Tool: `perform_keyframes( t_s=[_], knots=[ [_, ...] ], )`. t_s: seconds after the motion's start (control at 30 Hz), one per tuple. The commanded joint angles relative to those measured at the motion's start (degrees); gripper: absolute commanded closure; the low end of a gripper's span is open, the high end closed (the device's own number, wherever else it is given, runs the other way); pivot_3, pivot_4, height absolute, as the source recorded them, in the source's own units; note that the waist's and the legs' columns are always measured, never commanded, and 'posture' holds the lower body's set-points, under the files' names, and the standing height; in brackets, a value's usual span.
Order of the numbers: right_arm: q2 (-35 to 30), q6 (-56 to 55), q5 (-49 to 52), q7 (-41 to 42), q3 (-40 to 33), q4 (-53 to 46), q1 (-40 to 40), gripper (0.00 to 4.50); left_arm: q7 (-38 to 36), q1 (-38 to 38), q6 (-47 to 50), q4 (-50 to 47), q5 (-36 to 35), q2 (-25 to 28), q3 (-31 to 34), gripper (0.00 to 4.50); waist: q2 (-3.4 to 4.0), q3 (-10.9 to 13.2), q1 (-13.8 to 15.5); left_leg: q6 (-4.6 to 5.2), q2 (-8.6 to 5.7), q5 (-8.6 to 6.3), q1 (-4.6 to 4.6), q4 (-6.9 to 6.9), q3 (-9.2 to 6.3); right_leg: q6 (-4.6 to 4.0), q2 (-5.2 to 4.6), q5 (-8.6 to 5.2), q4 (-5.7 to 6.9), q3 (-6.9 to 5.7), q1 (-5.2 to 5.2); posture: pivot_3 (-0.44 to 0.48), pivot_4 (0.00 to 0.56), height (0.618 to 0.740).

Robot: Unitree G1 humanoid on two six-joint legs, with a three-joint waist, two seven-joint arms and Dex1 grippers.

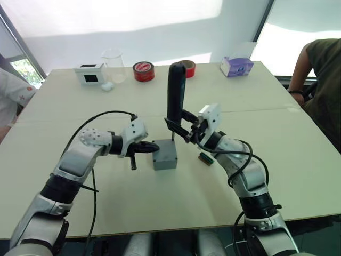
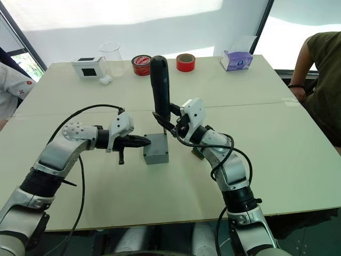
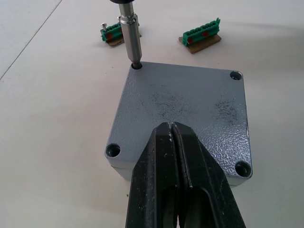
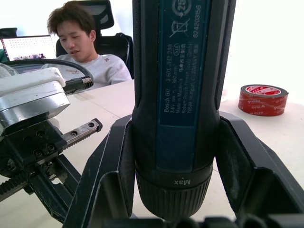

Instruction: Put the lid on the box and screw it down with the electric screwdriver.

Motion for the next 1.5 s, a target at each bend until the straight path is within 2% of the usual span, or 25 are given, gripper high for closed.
perform_keyframes(
  t_s=[0.03,0.63,0.87,1.0,1.03,1.1,1.17,1.23,1.3,1.4,1.43,1.5],
  knots=[
    [-0.4,3.2,-2.6,0.3,3.3,5.6,3.6,2.7,-0.1,0.8,0.7,-0.1,0.5,-0.2,-0.8,4.5,-0.01,0.0,0.0,0.01,0.0,-0.01,0.02,0.0,0.0,0.0,0.0,0.0,-0.01,0.0,0.01,0.0,0.15,0.74],
    [-0.7,3.7,-2.2,0.1,1.8,2.6,3.2,2.7,-0.5,0.6,0.4,0.5,0.9,-0.7,-0.9,4.5,-0.02,-0.1,0.0,0.04,-0.01,-0.05,0.47,-0.25,0.01,-0.04,-0.09,-0.06,-0.15,0.01,0.23,0.0,0.15,0.74],
    [-3.4,12.7,6.0,-0.5,-5.4,-8.6,-5.6,2.7,-0.6,0.6,-0.5,2.6,0.8,-1.3,-0.1,4.5,0.0,0.0,0.1,0.03,-0.03,-0.05,0.36,-0.45,0.01,-0.03,-0.14,-0.06,-0.22,0.01,0.08,0.0,0.15,0.74],
    [-5.8,19.8,11.8,-1.9,-10.1,-11.9,-12.0,2.7,-0.8,-0.1,0.3,3.3,-1.2,-2.6,1.6,4.5,0.03,0.0,0.2,-0.12,-0.05,0.05,-0.49,-0.45,0.0,-0.04,-0.15,-0.04,-0.05,0.01,-0.6,0.0,0.15,0.74],
    [-6.0,25.3,18.1,-5.6,-15.0,-12.1,-17.1,2.7,-0.5,-0.7,0.2,3.7,-2.7,-3.4,3.4,4.5,0.03,0.1,0.1,-0.16,-0.07,0.08,-0.61,-0.43,0.01,-0.04,-0.16,-0.03,0.01,0.03,-0.74,0.0,0.15,0.74],
    [-8.4,37.4,29.1,-13.2,-23.8,-11.1,-25.6,2.7,0.3,-2.0,1.6,3.1,-6.8,-4.7,7.9,4.5,0.25,0.6,0.1,-0.22,-0.06,0.12,-0.82,-0.38,0.0,-0.05,-0.16,-0.01,0.06,0.02,-0.93,0.0,0.15,0.74],
    [-12.2,47.9,36.0,-18.3,-29.9,-8.1,-30.4,2.7,1.2,-2.8,3.9,1.3,-10.2,-4.9,11.6,4.5,0.25,0.7,0.3,-0.34,-0.04,0.21,-1.71,-0.02,-0.06,-0.1,-0.16,0.07,0.35,0.01,-1.85,0.0,0.15,0.74],
    [-16.0,57.2,39.2,-22.3,-34.6,-3.5,-33.4,2.7,-0.1,-2.2,6.6,-1.5,-11.3,-2.3,11.9,4.5,0.16,0.6,0.3,-0.83,0.0,0.49,-2.2,0.07,-0.25,-0.13,-0.11,0.06,0.28,-0.15,-2.17,0.0,0.15,0.74],
    [-18.2,62.6,40.5,-25.2,-36.8,-0.7,-35.1,2.7,-1.2,-1.6,7.9,-3.5,-11.8,-0.3,11.4,4.5,0.15,0.6,0.0,-0.78,0.02,0.47,-2.22,-0.03,-0.23,-0.13,-0.11,0.05,0.13,-0.16,-2.11,0.0,0.15,0.74],
    [-31.9,73.7,35.3,-23.3,-30.2,6.8,-30.3,2.7,-5.1,0.7,11.6,-11.1,-15.1,4.7,10.9,4.5,0.2,0.6,0.0,-0.51,-0.06,0.31,-2.23,-0.01,0.04,-0.12,-0.23,0.06,0.06,-0.04,-2.09,0.0,0.15,0.74],
    [-35.0,75.9,35.0,-23.1,-28.8,10.8,-28.6,2.7,-6.1,1.3,12.9,-13.6,-16.5,5.9,10.9,4.5,0.18,0.6,0.1,-0.13,-0.05,0.1,-2.24,0.01,0.07,-0.13,-0.24,0.06,0.06,-0.04,-2.09,0.0,0.15,0.74],
    [-39.8,76.9,37.0,-20.1,-24.7,15.4,-25.9,2.7,-6.7,1.8,14.4,-16.8,-18.3,6.9,10.5,4.5,0.25,0.7,0.3,-0.04,-0.06,0.05,-2.27,0.08,0.07,-0.13,-0.25,0.05,-0.01,-0.04,-2.03,0.0,0.15,0.74]
  ],
)
